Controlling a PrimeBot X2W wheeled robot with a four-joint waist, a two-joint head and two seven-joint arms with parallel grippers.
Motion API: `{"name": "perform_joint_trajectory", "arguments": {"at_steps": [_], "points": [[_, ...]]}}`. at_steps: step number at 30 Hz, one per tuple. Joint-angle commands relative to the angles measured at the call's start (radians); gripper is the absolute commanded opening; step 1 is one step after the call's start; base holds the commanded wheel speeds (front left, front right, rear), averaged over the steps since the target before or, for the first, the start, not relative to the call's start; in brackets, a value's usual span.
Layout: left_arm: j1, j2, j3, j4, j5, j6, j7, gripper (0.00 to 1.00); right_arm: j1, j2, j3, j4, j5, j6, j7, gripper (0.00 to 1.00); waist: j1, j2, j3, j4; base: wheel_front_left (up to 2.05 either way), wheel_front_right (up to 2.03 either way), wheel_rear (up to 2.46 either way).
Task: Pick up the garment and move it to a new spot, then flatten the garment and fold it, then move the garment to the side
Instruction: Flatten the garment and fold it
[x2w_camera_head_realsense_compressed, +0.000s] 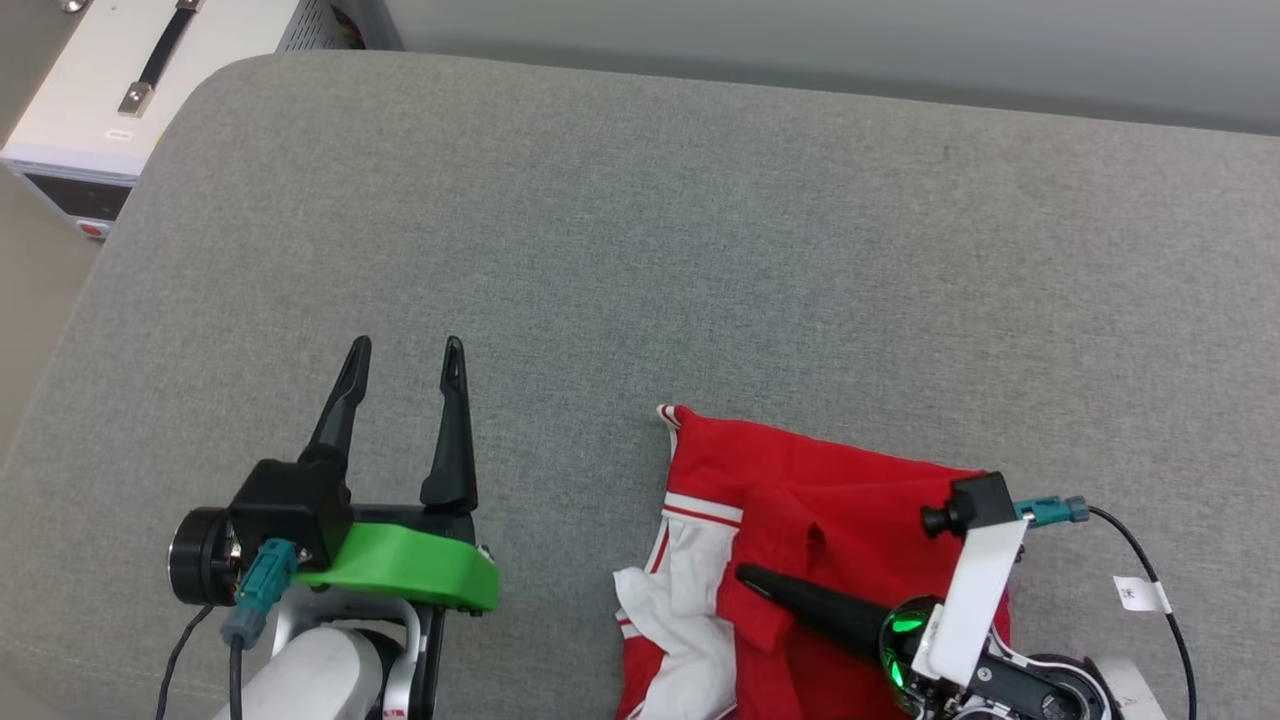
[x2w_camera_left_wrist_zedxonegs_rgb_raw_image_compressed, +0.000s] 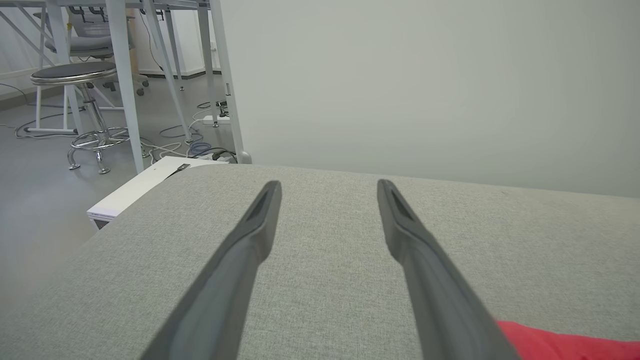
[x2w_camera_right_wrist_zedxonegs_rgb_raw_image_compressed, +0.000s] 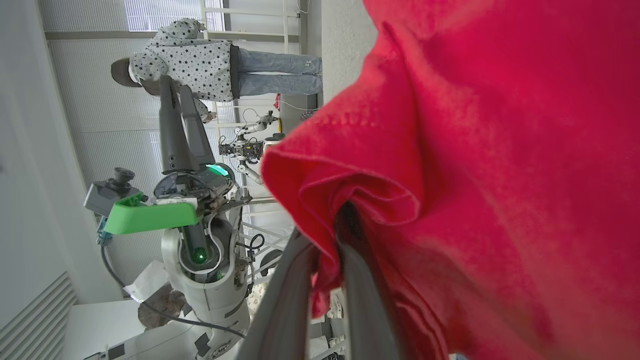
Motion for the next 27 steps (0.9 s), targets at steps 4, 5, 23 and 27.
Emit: {"name": "perform_joint_trajectory", "arguments": {"at_steps": [4, 5, 23, 27], "points": [[-0.025, -0.020, 0.000, 0.014, 0.015, -0.012, -0.011, 1.00, -0.031, 0.002, 0.041, -0.012, -0.009, -0.001, -0.053, 0.00, 0.0000, 0.0000, 0.037, 0.016, 0.00, 0.00, 0.00], [-0.027, -0.024, 0.001, 0.016, 0.016, -0.014, -0.012, 1.00, -0.035, 0.002, 0.050, -0.009, -0.011, -0.001, -0.063, 0.00, 0.0000, 0.0000, 0.042, 0.015, 0.00, 0.00, 0.00], [-0.031, -0.061, 0.016, 0.066, 0.038, -0.057, -0.019, 1.00, -0.079, -0.101, 0.184, -0.029, -0.096, -0.001, -0.320, 1.00, 0.0000, 0.0000, 0.026, -0.005, 0.00, 0.00, 0.00], [-0.023, -0.053, 0.019, 0.073, 0.044, -0.063, -0.019, 1.00, -0.100, -0.146, 0.199, -0.058, -0.189, -0.001, -0.449, 1.00, 0.0000, 0.0000, 0.002, -0.018, 0.00, 0.00, 0.00]]}}
